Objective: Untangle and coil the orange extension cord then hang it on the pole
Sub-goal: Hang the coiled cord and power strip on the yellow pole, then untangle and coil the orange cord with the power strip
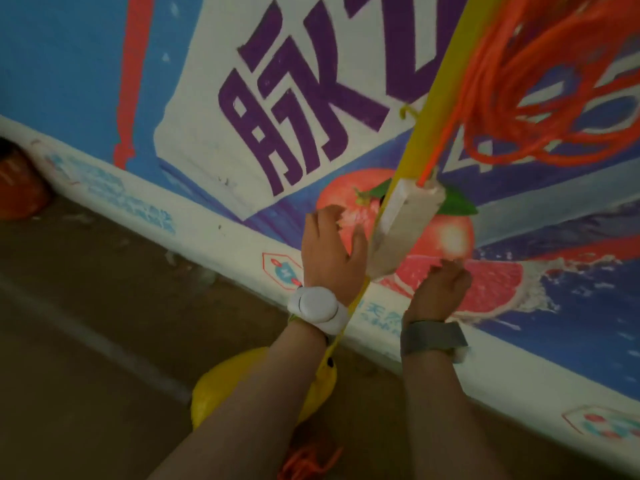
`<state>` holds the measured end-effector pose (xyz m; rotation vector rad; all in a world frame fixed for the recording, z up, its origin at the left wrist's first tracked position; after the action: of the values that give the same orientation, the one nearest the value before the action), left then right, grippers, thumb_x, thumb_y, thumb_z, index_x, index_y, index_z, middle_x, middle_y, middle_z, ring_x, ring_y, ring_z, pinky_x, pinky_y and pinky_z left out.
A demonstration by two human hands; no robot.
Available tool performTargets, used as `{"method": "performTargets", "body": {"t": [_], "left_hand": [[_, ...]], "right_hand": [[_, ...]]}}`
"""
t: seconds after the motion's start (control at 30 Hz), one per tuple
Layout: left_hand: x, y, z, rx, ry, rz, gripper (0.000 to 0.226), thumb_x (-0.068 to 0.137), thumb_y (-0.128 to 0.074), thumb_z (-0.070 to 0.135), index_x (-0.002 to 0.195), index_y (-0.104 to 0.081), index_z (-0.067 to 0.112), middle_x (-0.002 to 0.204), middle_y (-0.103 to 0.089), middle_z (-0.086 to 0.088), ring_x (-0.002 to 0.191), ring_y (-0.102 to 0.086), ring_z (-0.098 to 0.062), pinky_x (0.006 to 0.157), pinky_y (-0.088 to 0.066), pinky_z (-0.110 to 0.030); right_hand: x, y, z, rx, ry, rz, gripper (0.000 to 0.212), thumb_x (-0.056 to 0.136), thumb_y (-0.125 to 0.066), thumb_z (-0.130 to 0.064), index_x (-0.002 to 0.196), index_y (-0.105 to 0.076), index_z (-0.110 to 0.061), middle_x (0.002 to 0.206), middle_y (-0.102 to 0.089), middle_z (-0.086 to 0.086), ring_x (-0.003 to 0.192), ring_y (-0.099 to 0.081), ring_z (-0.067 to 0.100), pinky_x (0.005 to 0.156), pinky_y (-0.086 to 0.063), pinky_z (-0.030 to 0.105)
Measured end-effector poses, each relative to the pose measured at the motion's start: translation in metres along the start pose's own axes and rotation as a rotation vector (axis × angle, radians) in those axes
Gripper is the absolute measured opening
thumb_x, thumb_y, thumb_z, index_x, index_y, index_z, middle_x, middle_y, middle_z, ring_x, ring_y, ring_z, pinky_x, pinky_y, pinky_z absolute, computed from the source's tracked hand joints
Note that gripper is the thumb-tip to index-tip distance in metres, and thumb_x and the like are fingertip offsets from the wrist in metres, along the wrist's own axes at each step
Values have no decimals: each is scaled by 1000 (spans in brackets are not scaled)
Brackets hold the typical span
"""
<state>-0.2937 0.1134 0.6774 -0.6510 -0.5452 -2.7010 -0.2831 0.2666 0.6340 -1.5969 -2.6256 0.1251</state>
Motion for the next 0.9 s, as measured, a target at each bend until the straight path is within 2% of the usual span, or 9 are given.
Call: {"method": "performTargets", "body": {"t": [0.13,0.23,0.3,0.37,0.43,0.53,0.63,0.77,0.9], "left_hand": [[-53,-7,-87,144,278,-69,32,82,-53,26,105,-58,5,104,-56,-14,92,-57,-33,79,-46,-38],[-105,-8,-160,224,579,-200,25,85,-58,16,108,-57,6,111,-54,-17,101,-52,-35,84,-40,-38],[-147,-7,-210,283,704,-333,27,90,-55,19,114,-54,6,118,-52,-17,106,-50,-35,86,-40,-37],[-188,-4,-258,308,771,-406,28,93,-53,21,117,-52,7,122,-49,-15,106,-49,-34,84,-38,-36],[-229,-1,-310,320,839,-436,28,94,-52,22,119,-51,9,125,-47,-14,105,-49,-34,81,-39,-37],[-290,-2,-384,322,888,-453,30,95,-50,21,122,-50,8,125,-46,-14,102,-50,-35,78,-38,-38],[-326,-1,-425,320,897,-424,28,94,-50,19,119,-52,6,119,-51,-17,90,-54,-36,69,-41,-39],[-394,1,-458,313,879,-509,30,95,-49,23,120,-51,7,120,-51,-18,94,-55,-39,73,-44,-42],[-457,29,-454,354,889,-617,31,93,-50,29,114,-56,6,109,-59,-19,95,-59,-40,79,-51,-48]], "right_hand": [[-36,14,92,-254,-189,-84,32,102,-37,-27,77,-52,-13,63,-55,1,54,-50,17,70,-47,42],[-66,23,174,-503,-296,-278,29,99,-42,-24,82,-61,-11,91,-67,23,77,-60,35,75,-47,45],[-86,36,224,-689,-340,-392,30,97,-43,-20,105,-64,-1,110,-63,24,100,-58,39,75,-40,37],[-107,46,269,-772,-367,-470,30,97,-43,-19,112,-62,0,112,-63,22,104,-56,36,69,-35,32],[-124,53,321,-779,-398,-537,26,96,-46,-21,103,-64,-4,99,-66,20,95,-60,35,70,-40,35],[-134,66,395,-679,-426,-470,21,94,-48,-21,100,-63,-7,86,-63,14,70,-59,25,65,-45,36],[-120,81,435,-661,-439,-420,21,94,-45,-21,90,-61,-8,73,-60,10,64,-53,24,58,-41,30],[-143,117,500,-691,-506,-648,29,92,-49,-19,65,-57,-13,61,-56,5,62,-52,24,61,-42,36],[-198,171,524,-774,-589,-808,23,94,-49,-17,71,-55,-17,64,-58,2,55,-55,15,45,-38,22]]}}
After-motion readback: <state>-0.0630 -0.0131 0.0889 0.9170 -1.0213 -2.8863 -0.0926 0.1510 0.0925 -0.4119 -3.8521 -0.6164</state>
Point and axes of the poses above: each hand's wrist, its own x-axis towards the middle knuckle, its own y-axis out of the back of the hand, z = x × y, the point moved 2 cm from there along x, towards the middle knuckle
